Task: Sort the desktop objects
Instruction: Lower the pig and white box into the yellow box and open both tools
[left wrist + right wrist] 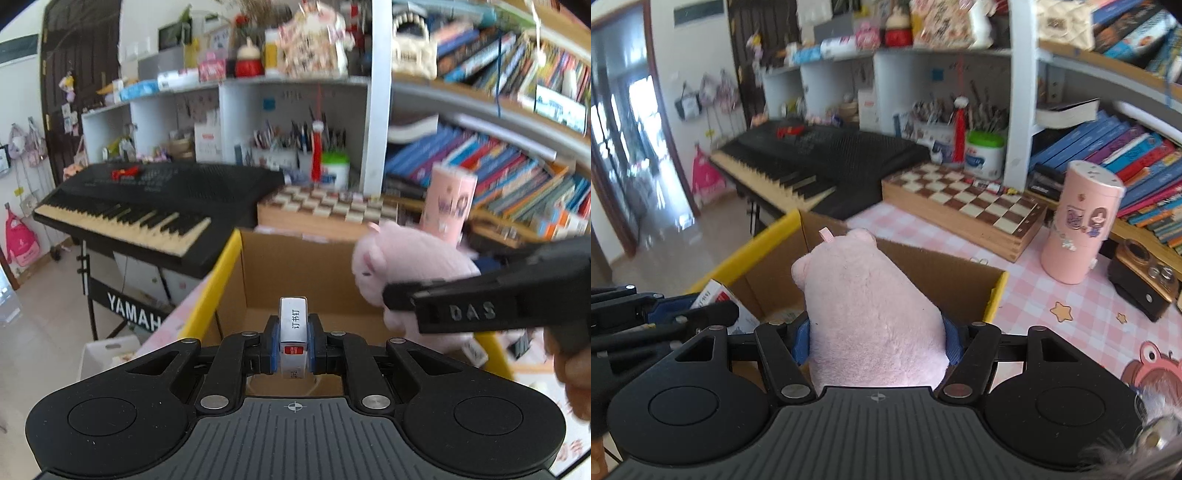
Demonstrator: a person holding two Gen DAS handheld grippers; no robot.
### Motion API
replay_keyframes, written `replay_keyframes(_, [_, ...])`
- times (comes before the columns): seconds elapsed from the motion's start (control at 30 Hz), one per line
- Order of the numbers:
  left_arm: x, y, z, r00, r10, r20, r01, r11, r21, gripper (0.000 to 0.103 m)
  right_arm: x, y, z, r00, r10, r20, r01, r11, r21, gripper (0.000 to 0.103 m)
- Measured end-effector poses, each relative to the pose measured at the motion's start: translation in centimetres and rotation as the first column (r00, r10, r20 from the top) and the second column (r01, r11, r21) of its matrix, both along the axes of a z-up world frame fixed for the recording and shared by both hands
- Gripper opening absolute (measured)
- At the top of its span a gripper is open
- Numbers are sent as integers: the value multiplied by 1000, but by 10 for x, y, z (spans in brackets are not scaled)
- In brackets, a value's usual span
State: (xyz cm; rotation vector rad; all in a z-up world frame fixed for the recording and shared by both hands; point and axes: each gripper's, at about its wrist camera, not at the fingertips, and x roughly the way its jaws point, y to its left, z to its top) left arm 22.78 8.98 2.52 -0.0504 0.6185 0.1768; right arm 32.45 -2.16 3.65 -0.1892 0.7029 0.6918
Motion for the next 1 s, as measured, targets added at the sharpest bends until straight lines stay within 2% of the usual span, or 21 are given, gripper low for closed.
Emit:
replay_keyframes(0.27, [15,-3,-26,995,-17,-94,17,1000,9,13,28,33,-23,993,101,-60,-110,981,-162,64])
replay_keyframes(0.43, [16,-6,-32,992,-35,-118,34,999,-7,13,38,47,-36,985,136,-102,-157,956,-246,65])
replay_keyframes(0.53, [16,-9,-33,992,-44,-116,43,999,-10,13,39,52,-40,985,141,-98,-162,950,-266,66])
replay_keyframes(0.7, [15,-11,-34,992,-46,-118,46,999,-5,14,40,55,-41,990,123,-75,-138,955,-263,72])
replay_keyframes(0.8, [12,-10,-30,996,-12,-91,13,1000,6,17,34,49,-34,994,106,-4,-104,969,-225,84])
replay_keyframes(0.93, [5,-8,-20,999,1,-49,0,1000,21,18,28,38,-20,996,77,50,-67,984,-168,86])
replay_keyframes(1.0, [0,-9,-13,1000,-2,-25,3,1000,25,25,25,31,-12,996,56,71,-46,990,-134,86])
